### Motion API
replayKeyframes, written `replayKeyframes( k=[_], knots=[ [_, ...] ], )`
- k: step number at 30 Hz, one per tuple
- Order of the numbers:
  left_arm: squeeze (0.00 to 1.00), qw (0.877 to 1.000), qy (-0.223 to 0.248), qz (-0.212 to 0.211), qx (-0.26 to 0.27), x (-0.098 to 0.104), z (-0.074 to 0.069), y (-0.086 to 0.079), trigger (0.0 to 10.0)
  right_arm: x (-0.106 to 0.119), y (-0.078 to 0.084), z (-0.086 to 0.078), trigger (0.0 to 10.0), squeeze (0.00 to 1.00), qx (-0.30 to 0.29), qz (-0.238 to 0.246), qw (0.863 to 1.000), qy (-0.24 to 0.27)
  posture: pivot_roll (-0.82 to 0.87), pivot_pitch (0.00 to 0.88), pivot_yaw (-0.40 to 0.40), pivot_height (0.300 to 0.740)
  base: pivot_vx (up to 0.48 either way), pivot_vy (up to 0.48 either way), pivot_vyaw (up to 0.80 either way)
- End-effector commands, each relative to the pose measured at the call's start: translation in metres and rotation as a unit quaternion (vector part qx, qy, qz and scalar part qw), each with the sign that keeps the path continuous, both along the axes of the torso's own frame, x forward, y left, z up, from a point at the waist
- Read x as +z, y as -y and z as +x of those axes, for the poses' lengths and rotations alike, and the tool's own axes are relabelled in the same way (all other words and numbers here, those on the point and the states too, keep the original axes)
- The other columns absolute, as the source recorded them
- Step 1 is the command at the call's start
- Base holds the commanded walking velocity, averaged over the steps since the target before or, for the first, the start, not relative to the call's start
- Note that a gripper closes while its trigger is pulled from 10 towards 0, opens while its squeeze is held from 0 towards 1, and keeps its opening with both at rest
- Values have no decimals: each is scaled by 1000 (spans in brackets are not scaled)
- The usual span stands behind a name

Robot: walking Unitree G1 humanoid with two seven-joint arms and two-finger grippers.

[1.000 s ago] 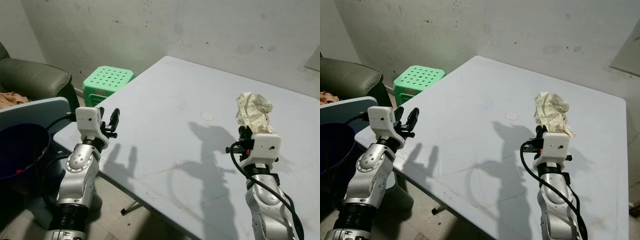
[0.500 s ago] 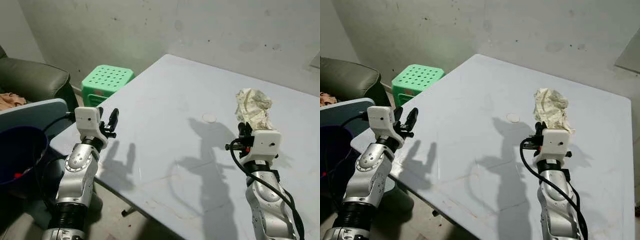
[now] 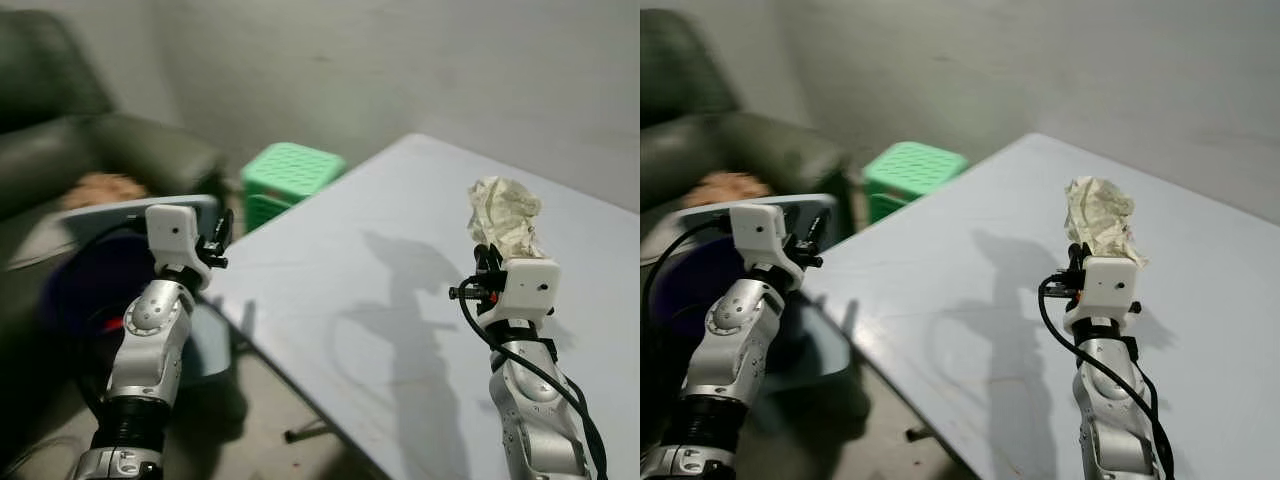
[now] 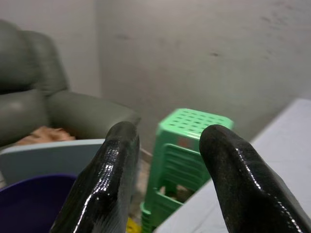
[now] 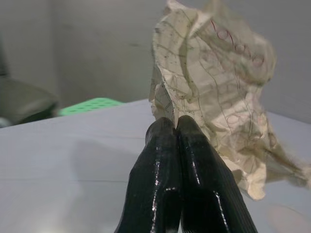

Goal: Picking trash to rubbish bin

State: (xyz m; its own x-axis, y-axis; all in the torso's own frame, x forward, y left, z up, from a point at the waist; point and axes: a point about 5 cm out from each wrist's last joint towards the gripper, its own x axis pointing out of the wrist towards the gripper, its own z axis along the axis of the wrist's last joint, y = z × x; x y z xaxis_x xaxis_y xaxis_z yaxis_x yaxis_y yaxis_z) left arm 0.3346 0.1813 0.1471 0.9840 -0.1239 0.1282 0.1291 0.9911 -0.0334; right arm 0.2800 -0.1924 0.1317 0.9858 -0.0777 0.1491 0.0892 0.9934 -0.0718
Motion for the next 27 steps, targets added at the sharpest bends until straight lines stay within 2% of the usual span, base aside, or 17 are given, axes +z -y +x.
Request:
replayKeyframes(
  k=[1, 27],
  knots=[
    [0, 1000, 3, 5, -8, 2, 2, 5, 10000, 5, 1, 1, 10000, 0, -3, -1, 1000, 7, -53, 0, -30, 740, 0, 0, 800],
    [0, 1000, 6, 8, 1, 4, 4, 2, 10000, 5, 2, 3, 10000, 0, -2, -1, 1000, 4, -46, 0, -30, 740, 0, 0, 800]
  ],
)
